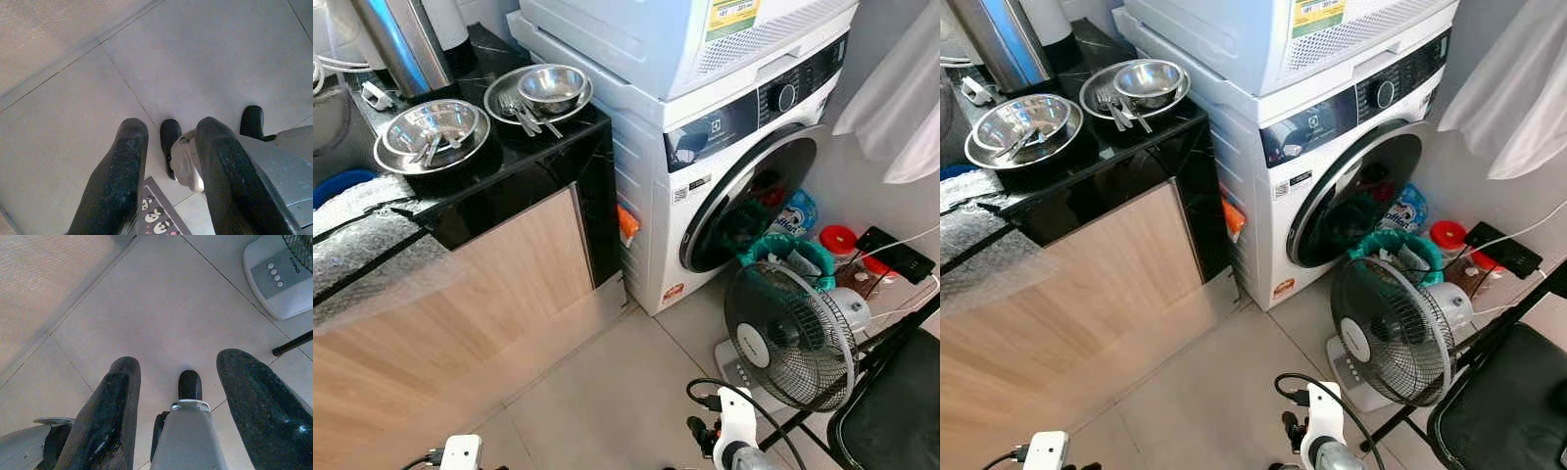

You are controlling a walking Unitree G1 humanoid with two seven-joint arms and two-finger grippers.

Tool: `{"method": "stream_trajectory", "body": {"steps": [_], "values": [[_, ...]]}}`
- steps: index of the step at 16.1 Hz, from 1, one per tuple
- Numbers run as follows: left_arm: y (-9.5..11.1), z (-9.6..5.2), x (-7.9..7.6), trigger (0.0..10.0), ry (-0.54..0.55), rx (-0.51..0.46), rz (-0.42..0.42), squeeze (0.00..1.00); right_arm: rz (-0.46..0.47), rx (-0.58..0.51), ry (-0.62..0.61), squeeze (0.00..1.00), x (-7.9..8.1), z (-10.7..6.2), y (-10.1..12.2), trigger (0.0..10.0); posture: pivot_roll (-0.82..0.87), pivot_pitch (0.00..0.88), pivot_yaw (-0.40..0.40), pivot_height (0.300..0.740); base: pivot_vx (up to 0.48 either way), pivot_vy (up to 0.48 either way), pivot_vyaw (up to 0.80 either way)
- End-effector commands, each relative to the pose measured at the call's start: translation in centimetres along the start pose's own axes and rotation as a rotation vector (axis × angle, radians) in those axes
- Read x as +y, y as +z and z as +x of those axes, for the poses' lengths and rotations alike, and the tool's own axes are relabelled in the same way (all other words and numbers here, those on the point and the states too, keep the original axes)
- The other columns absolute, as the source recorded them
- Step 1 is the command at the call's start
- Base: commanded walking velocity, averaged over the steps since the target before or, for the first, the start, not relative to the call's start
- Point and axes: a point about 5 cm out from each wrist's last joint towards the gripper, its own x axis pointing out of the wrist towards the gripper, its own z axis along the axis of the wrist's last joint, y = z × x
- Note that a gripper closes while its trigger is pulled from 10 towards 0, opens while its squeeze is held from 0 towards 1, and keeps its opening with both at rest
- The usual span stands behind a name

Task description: Kitchen organization

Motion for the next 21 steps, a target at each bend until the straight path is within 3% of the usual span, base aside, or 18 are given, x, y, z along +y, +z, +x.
{"method": "stream_trajectory", "body": {"steps": [1,21], "values": [[-0.96,-0.43,0.51,10.0,0.014,0.043,0.007,0.0,0.016,0.018,0.0,0.0,0.11,-0.12,-0.71,10.0,-0.01,0.121,0.069,0.74,0.0,0.0,0.0],[-1.33,-0.54,0.8,10.0,0.048,0.073,0.001,0.0,0.015,0.018,-0.005,0.0,0.18,-0.13,-0.81,10.0,-0.04,0.103,0.078,0.74,0.0,0.0,0.0]]}}
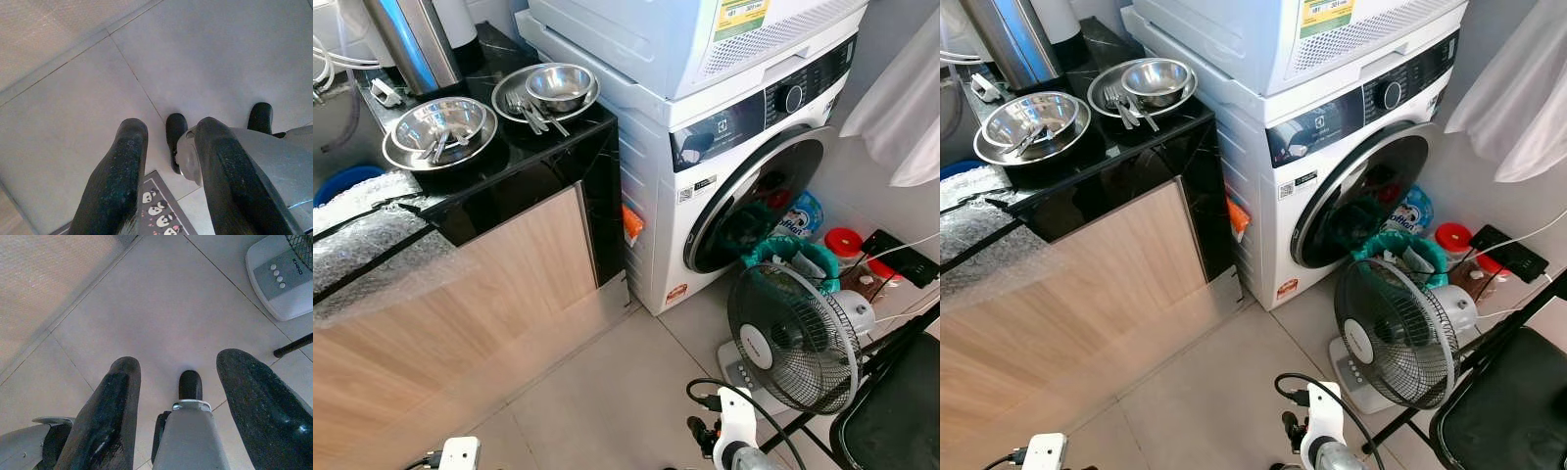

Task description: Kitchen organization

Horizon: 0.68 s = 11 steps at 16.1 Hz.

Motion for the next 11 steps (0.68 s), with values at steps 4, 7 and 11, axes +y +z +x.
{"method": "stream_trajectory", "body": {"steps": [4,7,11], "values": [[-1.08,-0.5,0.81,10.0,0.016,0.054,0.012,0.0,0.014,0.02,-0.002,0.0,0.29,-0.11,-0.81,10.0,-0.03,0.092,0.082,0.74,0.0,0.0,0.0],[-1.17,-0.52,0.76,10.0,0.018,0.055,0.0,0.0,0.014,0.022,-0.003,0.0,0.23,-0.13,-0.86,10.0,-0.03,0.095,0.077,0.74,0.0,0.0,0.0],[-1.19,-0.5,0.73,10.0,0.019,0.058,-0.004,0.0,0.014,0.02,0.003,0.0,0.2,-0.12,-0.79,10.0,-0.02,0.106,0.066,0.74,0.0,0.322,0.0]]}}
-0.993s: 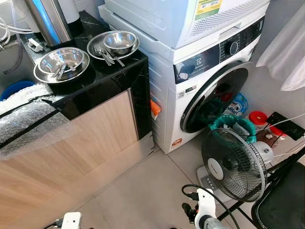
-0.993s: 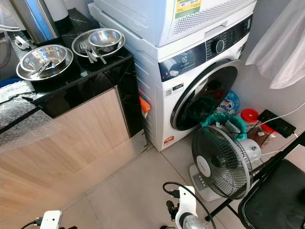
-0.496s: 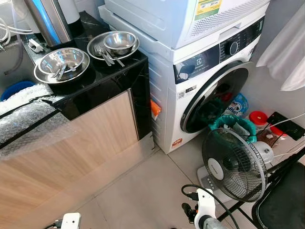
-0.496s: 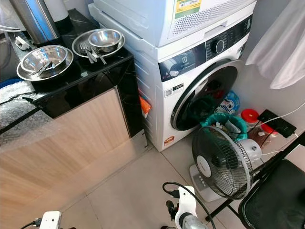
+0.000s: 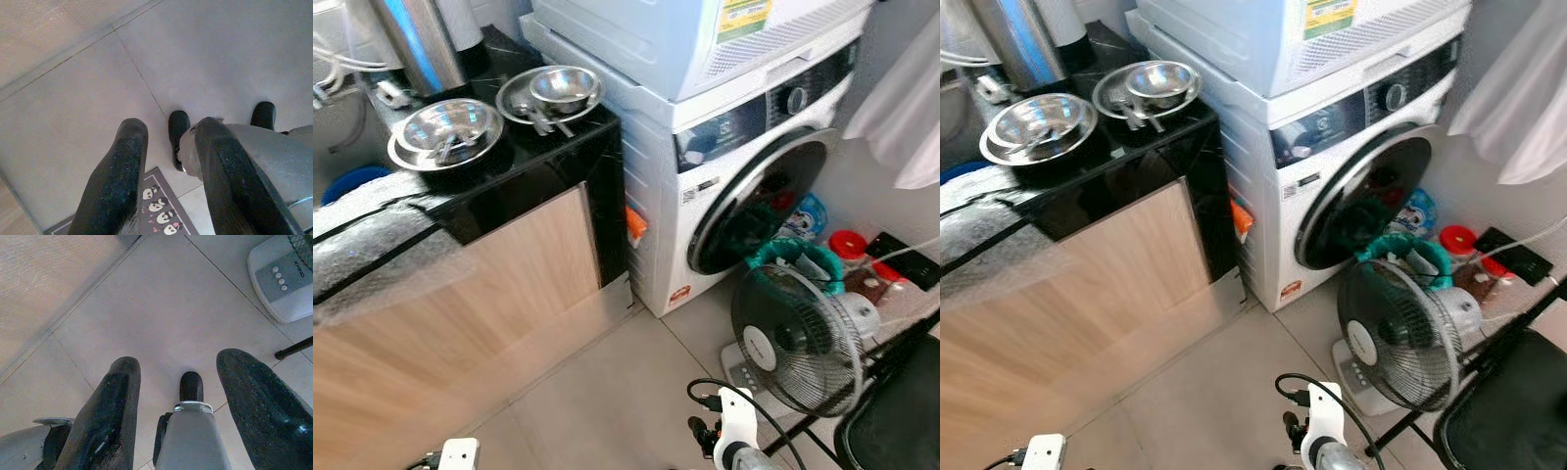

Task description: Kitchen organization

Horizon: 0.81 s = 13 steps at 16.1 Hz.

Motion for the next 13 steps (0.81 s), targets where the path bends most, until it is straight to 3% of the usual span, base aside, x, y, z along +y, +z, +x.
{"method": "stream_trajectory", "body": {"steps": [1,13], "values": [[-1.19,-0.49,0.59,10.0,0.017,0.044,-0.006,0.0,0.01,0.023,0.014,0.0,0.38,-0.09,-0.75,10.0,-0.02,0.107,0.065,0.74,0.0,0.337,0.0],[-1.06,-0.43,0.56,10.0,0.017,0.042,-0.007,0.0,0.013,0.018,0.016,0.0,0.4,-0.06,-0.61,10.0,-0.02,0.102,0.066,0.74,0.0,0.325,0.0]]}}
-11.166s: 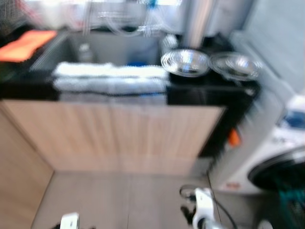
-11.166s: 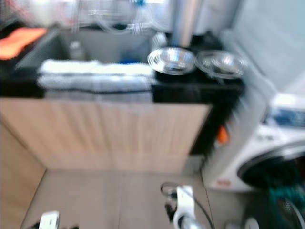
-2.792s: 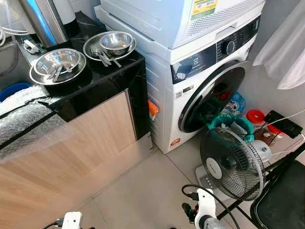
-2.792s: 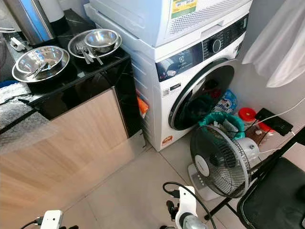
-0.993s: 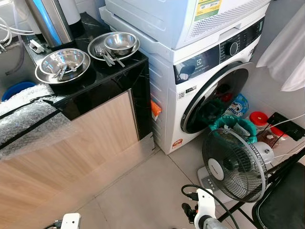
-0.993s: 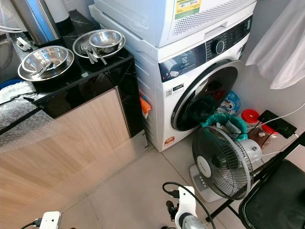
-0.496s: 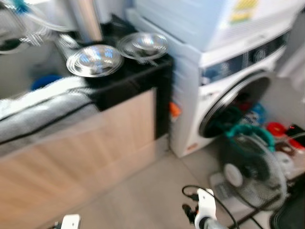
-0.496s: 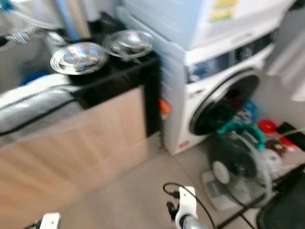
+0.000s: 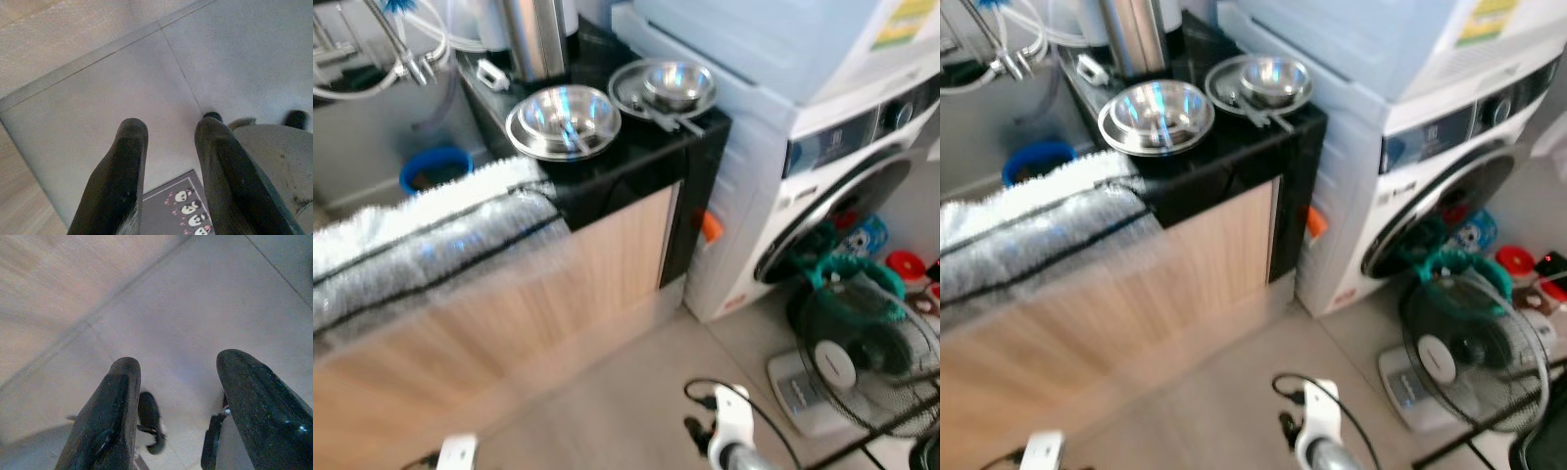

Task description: Kitchen organization

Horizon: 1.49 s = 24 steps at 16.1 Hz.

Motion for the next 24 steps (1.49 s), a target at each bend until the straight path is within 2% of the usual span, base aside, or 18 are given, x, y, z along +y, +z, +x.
{"method": "stream_trajectory", "body": {"steps": [1,4,11,14,21,22,24], "values": [[-0.93,-0.31,0.27,10.0,0.01,0.036,-0.007,0.0,0.009,0.019,-0.009,0.0,-0.28,-0.17,-0.62,10.0,-0.02,0.102,0.066,0.74,0.0,0.322,0.0],[-0.93,-0.34,0.35,10.0,0.013,0.034,-0.005,0.0,-0.015,0.021,0.002,0.0,-0.19,-0.16,-0.61,10.0,-0.02,0.098,0.067,0.74,0.0,0.212,0.0],[-1.05,-0.4,0.36,10.0,0.025,0.029,0.01,0.0,-0.027,0.029,0.011,0.0,-0.22,-0.22,-0.84,10.0,-0.02,0.056,0.06,0.74,0.0,0.0,0.8],[-1.02,-0.42,0.41,10.0,0.056,0.008,-0.032,0.0,-0.038,0.032,0.011,0.0,-0.27,-0.22,-0.82,10.0,-0.02,0.03,0.05,0.74,0.0,0.0,0.8],[-0.81,-0.25,0.07,10.0,0.05,0.0,-0.038,0.0,-0.043,0.031,0.004,0.0,-0.53,-0.21,-0.6,10.0,-0.03,0.024,0.033,0.74,0.0,0.0,0.8],[-0.54,-0.22,0.02,10.0,0.042,-0.016,-0.006,0.0,-0.027,0.032,-0.002,0.0,-0.57,-0.21,-0.63,10.0,-0.03,0.023,0.032,0.74,0.0,0.0,0.0],[-0.21,-0.18,-0.09,10.0,0.037,-0.048,-0.008,0.0,-0.036,0.016,-0.021,0.0,-0.74,-0.21,-0.42,10.0,-0.03,0.022,0.031,0.74,0.0,0.0,0.0]]}}
